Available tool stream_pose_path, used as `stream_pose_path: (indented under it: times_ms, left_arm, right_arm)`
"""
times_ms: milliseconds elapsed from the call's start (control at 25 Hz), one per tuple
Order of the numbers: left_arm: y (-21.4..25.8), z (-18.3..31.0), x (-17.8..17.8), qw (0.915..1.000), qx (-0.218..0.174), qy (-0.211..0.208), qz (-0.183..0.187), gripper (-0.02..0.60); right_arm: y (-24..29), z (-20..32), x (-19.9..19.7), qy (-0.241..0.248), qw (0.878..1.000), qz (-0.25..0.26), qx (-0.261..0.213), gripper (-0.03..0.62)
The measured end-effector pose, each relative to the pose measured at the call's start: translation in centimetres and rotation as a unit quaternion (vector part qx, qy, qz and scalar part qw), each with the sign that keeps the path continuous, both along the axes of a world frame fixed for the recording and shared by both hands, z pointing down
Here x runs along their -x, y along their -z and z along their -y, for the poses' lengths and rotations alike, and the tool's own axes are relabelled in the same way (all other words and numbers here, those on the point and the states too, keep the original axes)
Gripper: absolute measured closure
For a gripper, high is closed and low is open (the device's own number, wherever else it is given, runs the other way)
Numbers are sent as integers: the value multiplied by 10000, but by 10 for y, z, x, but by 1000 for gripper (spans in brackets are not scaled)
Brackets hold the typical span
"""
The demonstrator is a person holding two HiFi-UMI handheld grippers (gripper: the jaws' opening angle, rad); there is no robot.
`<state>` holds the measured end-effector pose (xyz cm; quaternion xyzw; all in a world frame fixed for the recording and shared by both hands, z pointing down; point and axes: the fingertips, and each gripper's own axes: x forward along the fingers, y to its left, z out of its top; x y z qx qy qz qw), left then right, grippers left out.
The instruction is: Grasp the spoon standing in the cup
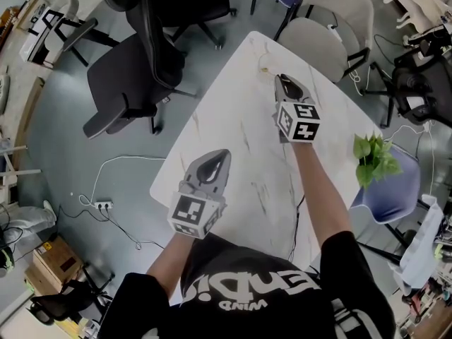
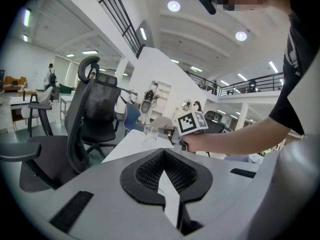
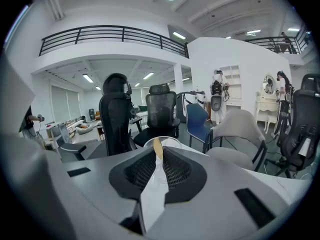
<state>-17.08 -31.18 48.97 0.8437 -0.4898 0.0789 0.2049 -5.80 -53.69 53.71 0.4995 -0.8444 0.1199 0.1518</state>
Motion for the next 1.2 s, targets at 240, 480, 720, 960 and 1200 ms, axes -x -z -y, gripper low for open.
stream_pose_path:
  times_ms: [240,480,720,960,1200]
  left_arm:
    - [3,-4,-4,10000,-30,-50,-7,568]
    - [6,-8,-6,9999,-79,-99,67,568]
    - [11,-15,-7,9999,-96,-87,46,568]
    - [17,-24,-7,9998,-142,-98,35,568]
    - [22,-32,-8,9997,-197,-147,38,568]
  right_arm:
    - [8,-1,-3,-23,10000,-22,-88,556]
    - [22,-3,-5,-37,9998,11,-215,556]
    - [35,-8,-6,-55,9994,26,-343,556]
    - [55,-13,-7,-37,9986,53,-519,556]
    - [73,-19,-6,-36,9976,66,-681,556]
